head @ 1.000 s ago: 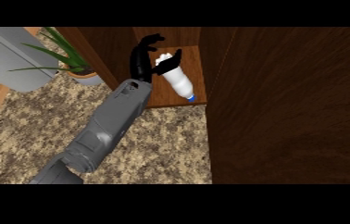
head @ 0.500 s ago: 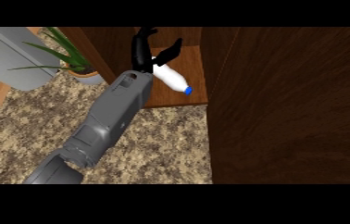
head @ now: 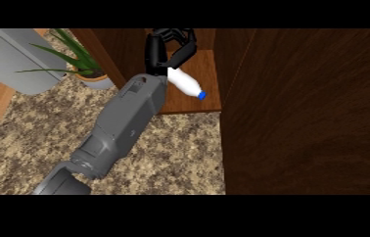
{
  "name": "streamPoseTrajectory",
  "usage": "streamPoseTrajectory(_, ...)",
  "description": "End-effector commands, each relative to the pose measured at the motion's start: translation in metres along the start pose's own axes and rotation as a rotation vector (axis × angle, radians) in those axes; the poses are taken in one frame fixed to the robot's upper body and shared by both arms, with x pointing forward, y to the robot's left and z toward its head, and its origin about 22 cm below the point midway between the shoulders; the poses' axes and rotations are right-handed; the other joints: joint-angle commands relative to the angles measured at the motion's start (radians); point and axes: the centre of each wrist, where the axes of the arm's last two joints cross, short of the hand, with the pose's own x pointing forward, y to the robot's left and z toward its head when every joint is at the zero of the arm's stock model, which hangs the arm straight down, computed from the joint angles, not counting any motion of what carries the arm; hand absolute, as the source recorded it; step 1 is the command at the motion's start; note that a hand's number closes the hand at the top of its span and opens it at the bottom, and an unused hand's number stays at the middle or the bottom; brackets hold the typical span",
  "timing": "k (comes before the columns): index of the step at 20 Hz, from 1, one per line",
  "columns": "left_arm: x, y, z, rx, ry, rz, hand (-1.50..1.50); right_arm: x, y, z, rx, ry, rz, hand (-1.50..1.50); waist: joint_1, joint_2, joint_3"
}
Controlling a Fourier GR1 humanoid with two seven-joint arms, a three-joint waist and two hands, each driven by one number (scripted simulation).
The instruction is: Pick up the bottled water, place it into the cabinet and close the cabinet
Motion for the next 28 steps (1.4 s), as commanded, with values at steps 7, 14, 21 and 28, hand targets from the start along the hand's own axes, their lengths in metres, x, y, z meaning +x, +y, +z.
streamPoseTrajectory(7,-0.003,-0.012,0.038,-0.188,0.089,0.25,1.5,0.029,0.01,-0.017,0.009,-0.033,0.008,-1.5,0.029,-0.016,0.0)
streamPoseTrajectory(14,-0.013,-0.014,0.123,-0.316,0.156,0.442,-1.5,0.034,0.02,-0.016,-0.042,-0.04,0.019,-1.5,0.055,-0.03,-0.001)
streamPoseTrajectory(21,-0.004,0.013,0.183,-0.282,0.194,0.446,-1.5,0.042,0.027,-0.019,-0.039,-0.023,0.037,-1.5,0.075,-0.028,0.0)
streamPoseTrajectory(28,0.006,0.09,0.242,-0.191,0.2,0.413,-1.5,0.04,0.028,-0.019,0.05,-0.005,0.041,-1.5,0.087,-0.026,-0.001)
